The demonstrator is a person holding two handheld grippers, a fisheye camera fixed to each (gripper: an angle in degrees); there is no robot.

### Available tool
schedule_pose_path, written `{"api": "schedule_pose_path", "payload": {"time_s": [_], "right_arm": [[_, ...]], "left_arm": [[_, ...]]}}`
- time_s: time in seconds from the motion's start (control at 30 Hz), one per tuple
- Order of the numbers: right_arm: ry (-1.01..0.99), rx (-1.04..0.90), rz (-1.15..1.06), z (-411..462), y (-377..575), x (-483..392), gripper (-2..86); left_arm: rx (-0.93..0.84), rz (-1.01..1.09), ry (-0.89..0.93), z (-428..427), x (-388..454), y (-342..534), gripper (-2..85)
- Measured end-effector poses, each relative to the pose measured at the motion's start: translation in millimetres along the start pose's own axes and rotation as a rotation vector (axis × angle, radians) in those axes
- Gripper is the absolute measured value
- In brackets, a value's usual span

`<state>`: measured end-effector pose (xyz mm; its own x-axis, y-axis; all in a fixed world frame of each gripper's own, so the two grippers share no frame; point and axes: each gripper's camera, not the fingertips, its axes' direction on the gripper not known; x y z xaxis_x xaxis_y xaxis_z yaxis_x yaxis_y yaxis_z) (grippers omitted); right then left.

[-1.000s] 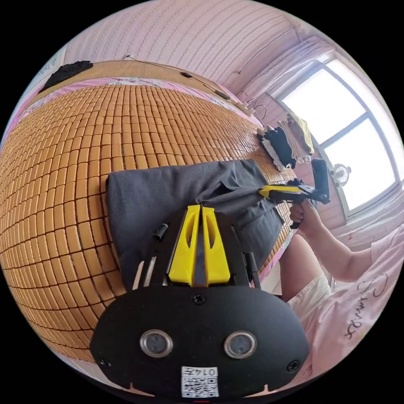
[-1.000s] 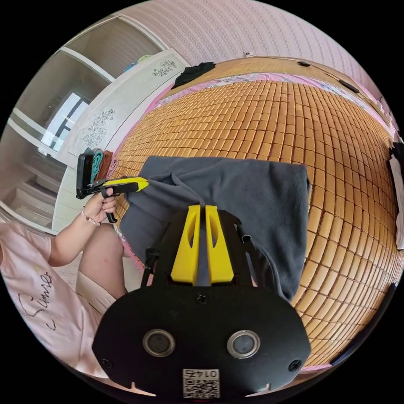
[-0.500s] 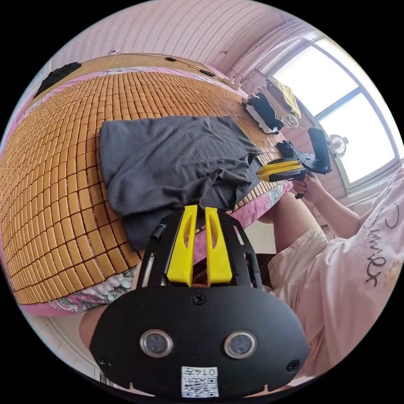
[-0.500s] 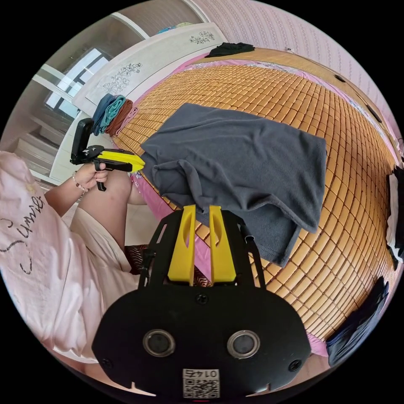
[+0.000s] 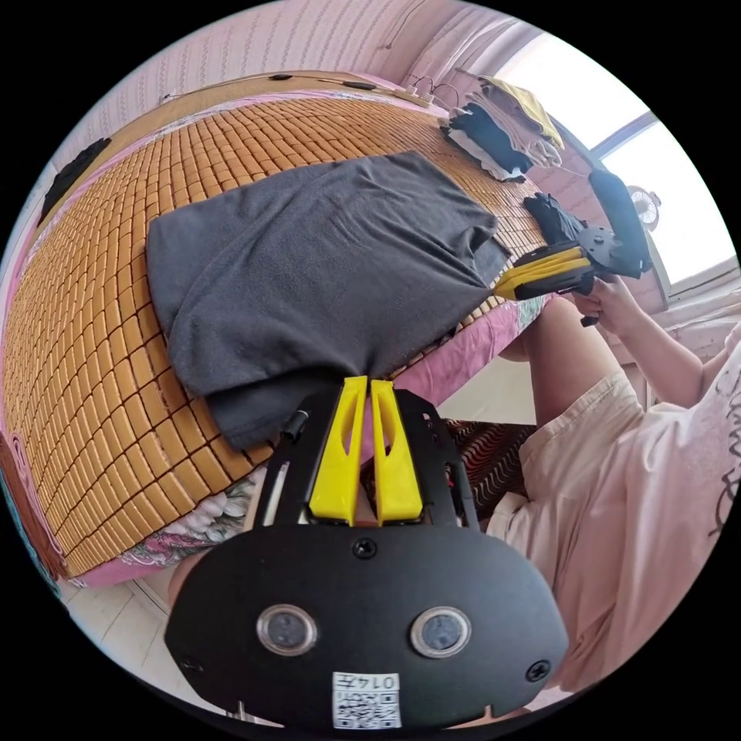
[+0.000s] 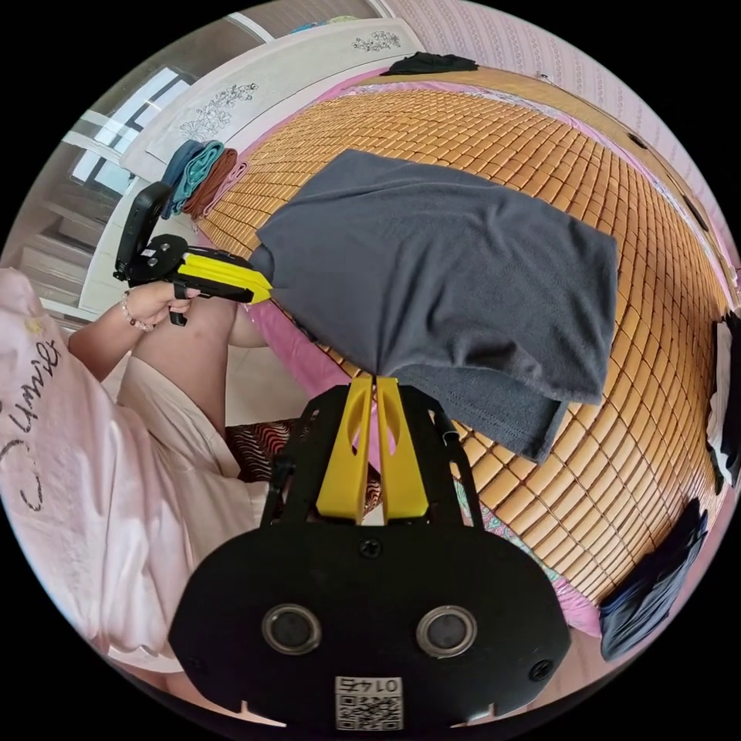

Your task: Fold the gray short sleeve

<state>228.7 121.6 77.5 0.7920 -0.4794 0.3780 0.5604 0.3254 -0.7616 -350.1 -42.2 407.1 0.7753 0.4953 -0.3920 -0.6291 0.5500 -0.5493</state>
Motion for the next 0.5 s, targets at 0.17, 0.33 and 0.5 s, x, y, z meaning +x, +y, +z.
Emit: {"api": "schedule_pose_path", "payload": {"time_s": [0.17,0.33,0.5], "right_arm": [[0.004,0.004,0.022,0,-6,-8,0.0],[0.213,0.08,0.114,-24,-21,9,0.5],[0.257,0.01,0.285,-12,-18,42,0.1]], "left_arm": [[-0.007,-0.017,0.009,0,-2,0,-0.7],[0.01,-0.009,0.045,-10,1,1,0.4],[0.097,-0.067,-0.013,-12,-12,-6,0.3]]}}
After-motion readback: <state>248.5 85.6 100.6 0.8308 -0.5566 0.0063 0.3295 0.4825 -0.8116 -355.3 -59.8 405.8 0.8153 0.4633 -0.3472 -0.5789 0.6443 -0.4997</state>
